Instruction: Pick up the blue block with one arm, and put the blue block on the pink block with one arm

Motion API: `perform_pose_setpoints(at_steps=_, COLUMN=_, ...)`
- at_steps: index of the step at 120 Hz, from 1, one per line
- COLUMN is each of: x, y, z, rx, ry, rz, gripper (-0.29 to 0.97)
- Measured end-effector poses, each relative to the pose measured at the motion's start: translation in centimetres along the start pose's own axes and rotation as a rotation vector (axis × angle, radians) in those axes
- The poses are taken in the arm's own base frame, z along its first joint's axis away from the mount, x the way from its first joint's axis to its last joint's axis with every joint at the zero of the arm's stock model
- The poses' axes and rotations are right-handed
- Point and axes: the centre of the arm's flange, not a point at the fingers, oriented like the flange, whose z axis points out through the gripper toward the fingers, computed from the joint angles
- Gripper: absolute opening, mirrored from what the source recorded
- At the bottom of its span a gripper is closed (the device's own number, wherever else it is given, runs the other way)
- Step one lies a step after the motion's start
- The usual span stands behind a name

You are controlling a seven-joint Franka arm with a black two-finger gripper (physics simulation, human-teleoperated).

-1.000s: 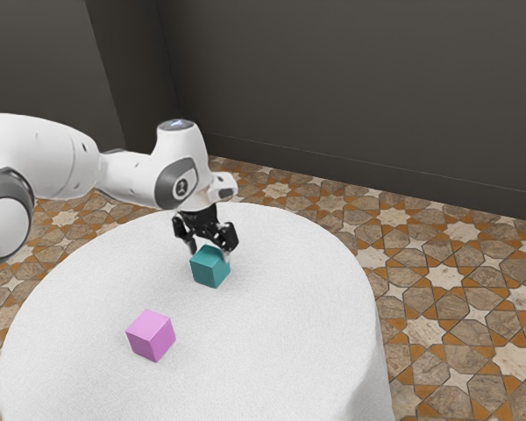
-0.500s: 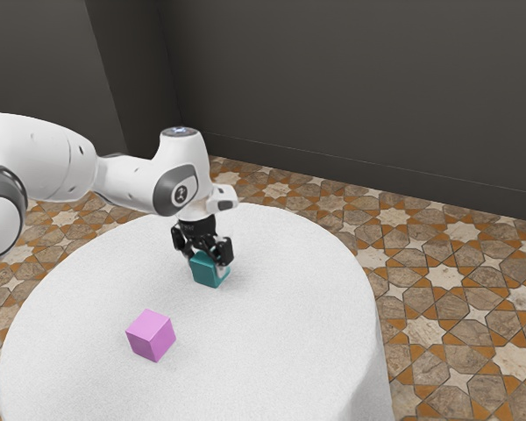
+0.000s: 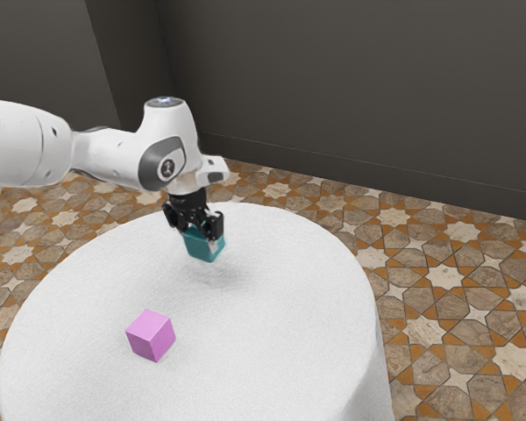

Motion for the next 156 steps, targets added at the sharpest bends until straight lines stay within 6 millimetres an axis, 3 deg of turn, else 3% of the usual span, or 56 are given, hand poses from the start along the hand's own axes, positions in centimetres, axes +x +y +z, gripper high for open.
perform_pose_setpoints(at_steps=12, x=-6.3, y=0.4, z=-3.5, rx=0.007, ry=-0.002, rz=-0.007, gripper=0.37)
perform_pose_setpoints(at_steps=20, x=-10.8, y=0.7, z=-4.4, rx=0.012, ry=-0.004, rz=-0.015, gripper=0.37)
perform_pose_setpoints(at_steps=31, x=-14.6, y=1.3, z=-4.9, rx=0.02, ry=0.001, rz=-0.019, gripper=0.37)
perform_pose_setpoints(at_steps=45, x=-17.1, y=2.6, z=-4.2, rx=0.025, ry=-0.002, rz=-0.01, gripper=0.37)
perform_pose_setpoints(at_steps=69, x=-20.6, y=1.9, z=-3.4, rx=0.03, ry=-0.007, rz=-0.061, gripper=0.37)
perform_pose_setpoints(at_steps=90, x=-21.6, y=1.8, z=-3.2, rx=0.028, ry=-0.009, rz=-0.088, gripper=0.38)
perform_pose_setpoints(at_steps=122, x=-20.8, y=2.1, z=-2.3, rx=0.023, ry=-0.006, rz=-0.089, gripper=0.59)
perform_pose_setpoints(at_steps=128, x=-18.8, y=2.3, z=-5.5, rx=0.019, ry=0.045, rz=-0.087, gripper=0.61)
perform_pose_setpoints(at_steps=141, x=-13.4, y=2.3, z=-15.7, rx=-0.003, ry=0.145, rz=-0.099, gripper=0.64)
perform_pose_setpoints(at_steps=148, x=-11.6, y=1.4, z=-19.9, rx=-0.019, ry=0.156, rz=-0.121, gripper=0.65)
perform_pose_setpoints(at_steps=156, x=-9.4, y=-1.1, z=-23.6, rx=-0.037, ry=0.152, rz=-0.162, gripper=0.65)
